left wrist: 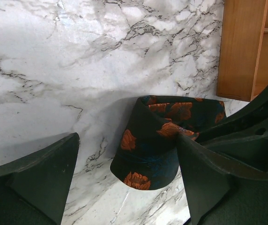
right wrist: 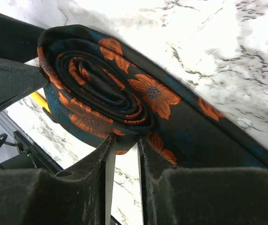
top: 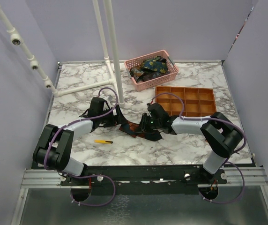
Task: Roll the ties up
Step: Roll the tie at the center of the board.
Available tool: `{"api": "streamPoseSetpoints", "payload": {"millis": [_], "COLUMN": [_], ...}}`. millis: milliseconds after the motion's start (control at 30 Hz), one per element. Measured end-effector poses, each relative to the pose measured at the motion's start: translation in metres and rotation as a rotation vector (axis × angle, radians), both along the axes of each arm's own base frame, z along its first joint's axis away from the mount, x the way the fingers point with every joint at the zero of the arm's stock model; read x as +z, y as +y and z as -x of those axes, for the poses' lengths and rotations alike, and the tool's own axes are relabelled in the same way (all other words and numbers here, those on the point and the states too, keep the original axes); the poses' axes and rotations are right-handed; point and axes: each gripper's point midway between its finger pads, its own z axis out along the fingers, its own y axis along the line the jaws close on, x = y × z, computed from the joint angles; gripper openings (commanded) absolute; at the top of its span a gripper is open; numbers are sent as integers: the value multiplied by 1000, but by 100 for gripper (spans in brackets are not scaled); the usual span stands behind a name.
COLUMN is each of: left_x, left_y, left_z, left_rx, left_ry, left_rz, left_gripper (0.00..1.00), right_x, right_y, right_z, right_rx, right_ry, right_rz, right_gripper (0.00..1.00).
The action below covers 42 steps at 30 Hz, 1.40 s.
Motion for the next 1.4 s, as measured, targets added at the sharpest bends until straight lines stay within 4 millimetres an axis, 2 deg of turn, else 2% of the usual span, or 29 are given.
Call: {"api": "streamPoseSetpoints", "payload": {"millis": [233, 533, 700, 833, 1000, 1233, 1333, 1400], "left_x": [1, 3, 3, 2, 2, 4, 6, 7], "left_y": [-2, -21, -29, -38, -44, -46, -46, -46], "left_z": [1, 2, 5, 11, 17, 17, 17, 18], "left_rx": [-13, -106, -150, -190, -223, -216, -201, -188], "left_ry": [2, 32, 37, 48, 48, 36, 22, 7], "left_rz": [13, 106, 146, 166, 166, 154, 125, 92], "left_gripper": [86, 85, 79, 68, 40, 15, 2, 0], "right_x": [-5, -14, -14, -14, -14, -13, -12, -11], "right_y": [-6, -10, -9, -8, -9, -9, -11, -16], "right_z": [-7, -11, -13, -14, -14, -14, -11, -6], "right_rx": [-36, -42, -37, -32, -27, -25, -25, -27], "right_ry": [10, 17, 17, 20, 28, 25, 25, 26], "right_rz": [11, -3, -19, -29, -35, -36, -35, -32], "right_gripper": [25, 25, 25, 25, 24, 26, 30, 35]}}
